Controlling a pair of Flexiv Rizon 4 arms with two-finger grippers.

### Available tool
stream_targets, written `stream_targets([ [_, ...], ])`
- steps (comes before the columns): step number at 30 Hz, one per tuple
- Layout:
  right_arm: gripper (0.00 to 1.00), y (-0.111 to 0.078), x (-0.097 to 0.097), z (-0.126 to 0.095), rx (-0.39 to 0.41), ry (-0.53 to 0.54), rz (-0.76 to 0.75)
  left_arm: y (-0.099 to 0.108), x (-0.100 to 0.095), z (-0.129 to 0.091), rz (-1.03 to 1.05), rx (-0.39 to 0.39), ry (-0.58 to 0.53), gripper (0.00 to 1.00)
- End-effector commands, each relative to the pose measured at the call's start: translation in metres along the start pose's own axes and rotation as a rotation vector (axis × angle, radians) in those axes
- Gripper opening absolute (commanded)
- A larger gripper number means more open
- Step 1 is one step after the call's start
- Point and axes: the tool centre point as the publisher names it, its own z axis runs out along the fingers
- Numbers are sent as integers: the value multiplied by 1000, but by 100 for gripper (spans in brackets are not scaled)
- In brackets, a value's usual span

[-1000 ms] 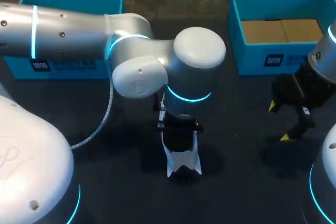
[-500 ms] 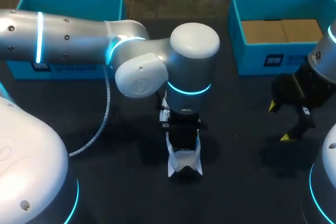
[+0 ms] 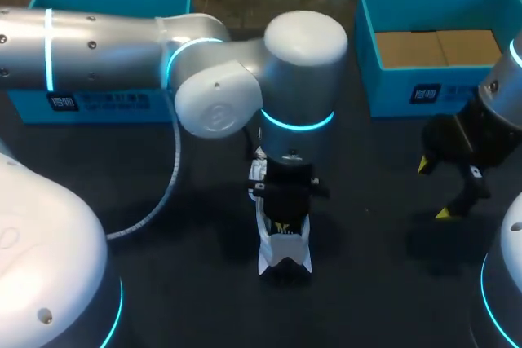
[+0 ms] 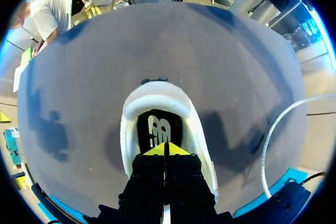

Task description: Take the shoe out of the shoebox, open the shoe tongue, remove and reinsert the insole, then place the shoe into the shoebox

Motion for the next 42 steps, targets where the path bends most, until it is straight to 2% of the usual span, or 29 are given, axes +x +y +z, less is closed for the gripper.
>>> stream_targets([
  [1,100,0,0,1,2,-1,0,-5,-2,13,14,23,-36,0],
  [5,100,0,0,1,2,-1,0,-15,-14,26,39,80,-106,0],
  [12,100,0,0,1,2,-1,0,-16,-22,45,31,36,-82,0],
  [18,100,0,0,1,2,-1,0,-5,-14,43,13,-15,-50,0],
  [23,100,0,0,1,2,-1,0,-2,-8,31,15,-48,-57,0],
  [26,100,0,0,1,2,-1,0,-2,-7,23,19,-39,-95,0],
  [30,100,0,0,1,2,-1,0,-4,-18,22,13,-14,-194,0],
  [34,100,0,0,1,2,-1,0,-6,-30,34,25,-49,-252,0],
  [42,100,0,0,1,2,-1,0,-5,-39,44,31,-52,-249,0],
])
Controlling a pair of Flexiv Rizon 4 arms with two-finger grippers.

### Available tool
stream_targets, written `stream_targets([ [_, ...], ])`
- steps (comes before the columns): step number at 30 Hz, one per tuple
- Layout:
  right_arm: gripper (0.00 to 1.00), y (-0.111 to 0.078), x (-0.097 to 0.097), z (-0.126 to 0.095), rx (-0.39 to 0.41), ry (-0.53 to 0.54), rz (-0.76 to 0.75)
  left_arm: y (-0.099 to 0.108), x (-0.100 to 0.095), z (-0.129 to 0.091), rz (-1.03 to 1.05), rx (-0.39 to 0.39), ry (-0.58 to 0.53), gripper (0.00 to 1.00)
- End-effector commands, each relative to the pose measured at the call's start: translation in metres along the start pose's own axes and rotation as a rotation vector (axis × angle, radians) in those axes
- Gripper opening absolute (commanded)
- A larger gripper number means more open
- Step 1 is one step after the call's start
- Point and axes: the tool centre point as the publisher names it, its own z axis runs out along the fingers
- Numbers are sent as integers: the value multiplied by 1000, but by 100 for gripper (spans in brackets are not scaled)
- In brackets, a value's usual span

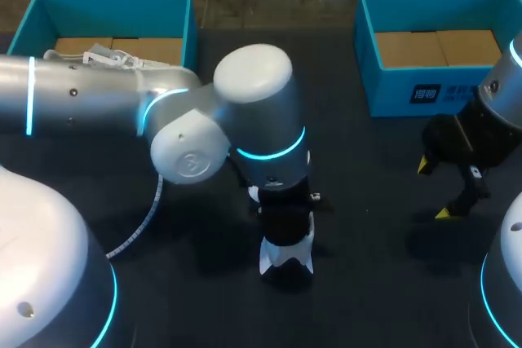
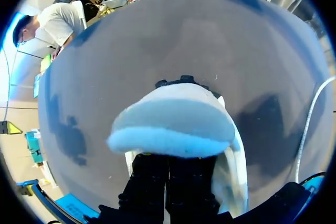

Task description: Take the shoe out of the shoebox, open the shoe tongue, remove and reinsert the insole, then place the shoe into the shoebox

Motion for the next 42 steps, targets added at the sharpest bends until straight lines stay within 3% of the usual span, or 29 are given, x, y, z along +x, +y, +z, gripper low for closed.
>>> stream_targets([
  [1,100,0,1,1,2,-1,0,0,0,13,7,-8,21,0],
  [9,100,0,1,1,2,-1,0,1,17,3,26,-15,80,0],
  [18,100,0,1,1,2,-1,0,-7,21,-18,57,-17,89,0],
  [23,100,0,1,1,2,-1,0,-11,26,-6,80,-16,160,0],
  [29,100,0,1,1,2,-1,0,1,24,11,46,-12,184,0],
  [37,100,0,1,1,2,-1,0,-1,28,-27,67,0,207,0],
  [42,100,0,1,1,2,-1,0,3,29,-46,32,-45,223,0],
])
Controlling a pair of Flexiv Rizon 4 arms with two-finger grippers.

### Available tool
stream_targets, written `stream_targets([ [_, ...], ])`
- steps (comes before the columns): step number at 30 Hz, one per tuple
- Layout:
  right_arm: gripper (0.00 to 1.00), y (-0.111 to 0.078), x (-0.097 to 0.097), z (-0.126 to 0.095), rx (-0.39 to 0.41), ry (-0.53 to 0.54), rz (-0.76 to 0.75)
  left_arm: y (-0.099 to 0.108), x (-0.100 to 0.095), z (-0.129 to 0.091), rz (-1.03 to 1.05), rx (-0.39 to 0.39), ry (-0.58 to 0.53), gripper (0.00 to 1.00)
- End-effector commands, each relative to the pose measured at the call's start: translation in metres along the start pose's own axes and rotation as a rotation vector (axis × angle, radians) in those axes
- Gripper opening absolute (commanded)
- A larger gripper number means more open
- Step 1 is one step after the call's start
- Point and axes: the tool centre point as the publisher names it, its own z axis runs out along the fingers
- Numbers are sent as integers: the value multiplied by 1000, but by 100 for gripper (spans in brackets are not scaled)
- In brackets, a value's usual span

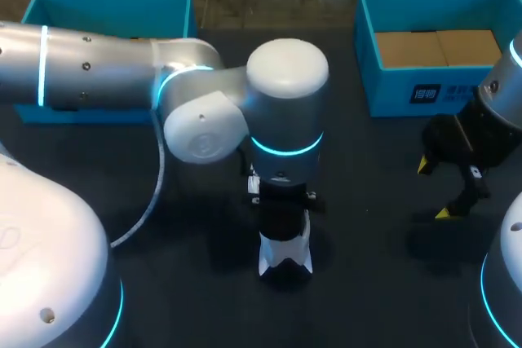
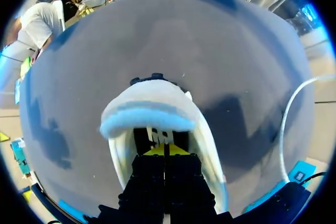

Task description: Take the shoe out of the shoebox, open the shoe tongue, remove and reinsert the insole, then place the shoe into the shoebox

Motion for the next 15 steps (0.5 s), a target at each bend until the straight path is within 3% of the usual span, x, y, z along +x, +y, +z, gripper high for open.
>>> stream_targets([
  [1,100,0,0,1,2,-1,0,-2,7,-24,-17,-21,17,0],
  [15,100,0,0,1,2,-1,0,-5,18,-46,-20,3,14,0],
])
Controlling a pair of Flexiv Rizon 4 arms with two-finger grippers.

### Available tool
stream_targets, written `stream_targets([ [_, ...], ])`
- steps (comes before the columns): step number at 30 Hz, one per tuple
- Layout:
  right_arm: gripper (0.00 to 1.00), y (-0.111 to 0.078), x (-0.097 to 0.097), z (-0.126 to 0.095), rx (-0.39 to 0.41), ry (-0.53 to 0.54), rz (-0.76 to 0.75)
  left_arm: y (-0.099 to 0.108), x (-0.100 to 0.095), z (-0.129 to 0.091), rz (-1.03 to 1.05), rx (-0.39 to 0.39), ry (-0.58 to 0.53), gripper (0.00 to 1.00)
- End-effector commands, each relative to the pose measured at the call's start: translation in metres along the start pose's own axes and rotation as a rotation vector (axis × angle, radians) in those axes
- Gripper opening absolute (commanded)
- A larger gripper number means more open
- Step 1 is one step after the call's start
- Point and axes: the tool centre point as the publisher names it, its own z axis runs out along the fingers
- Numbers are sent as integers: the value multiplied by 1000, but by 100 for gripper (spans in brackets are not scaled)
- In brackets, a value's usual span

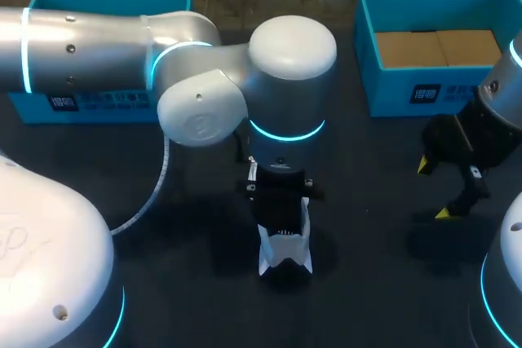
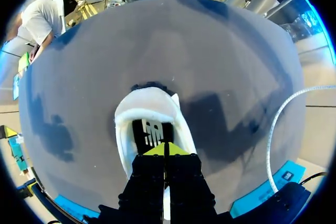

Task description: Take the shoe out of the shoebox, open the shoe tongue, remove and reinsert the insole, then place the shoe into the shoebox

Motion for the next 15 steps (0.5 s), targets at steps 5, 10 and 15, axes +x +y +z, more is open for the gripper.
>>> stream_targets([
  [5,100,0,0,1,2,-1,0,0,9,-13,-5,-32,-8,0],
  [10,100,0,0,1,2,-1,0,5,8,-14,-13,-28,-21,18],
  [15,100,0,0,1,2,-1,0,10,0,0,-39,-23,-15,58],
])
